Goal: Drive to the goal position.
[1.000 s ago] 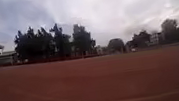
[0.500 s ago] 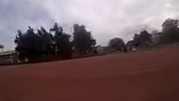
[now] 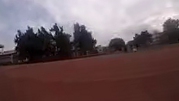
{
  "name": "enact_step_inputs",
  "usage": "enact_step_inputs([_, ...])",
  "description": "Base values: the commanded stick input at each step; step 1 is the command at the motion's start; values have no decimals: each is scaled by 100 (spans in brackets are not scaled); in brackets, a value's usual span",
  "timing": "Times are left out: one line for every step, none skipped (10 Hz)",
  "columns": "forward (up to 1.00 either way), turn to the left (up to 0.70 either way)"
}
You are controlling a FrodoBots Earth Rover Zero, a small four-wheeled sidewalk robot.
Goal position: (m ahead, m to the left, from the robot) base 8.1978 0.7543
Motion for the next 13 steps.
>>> enact_step_inputs([70,0])
enact_step_inputs([70,0])
enact_step_inputs([70,0])
enact_step_inputs([70,2])
enact_step_inputs([70,16])
enact_step_inputs([70,34])
enact_step_inputs([70,28])
enact_step_inputs([70,22])
enact_step_inputs([70,17])
enact_step_inputs([70,0])
enact_step_inputs([70,0])
enact_step_inputs([70,0])
enact_step_inputs([70,0])
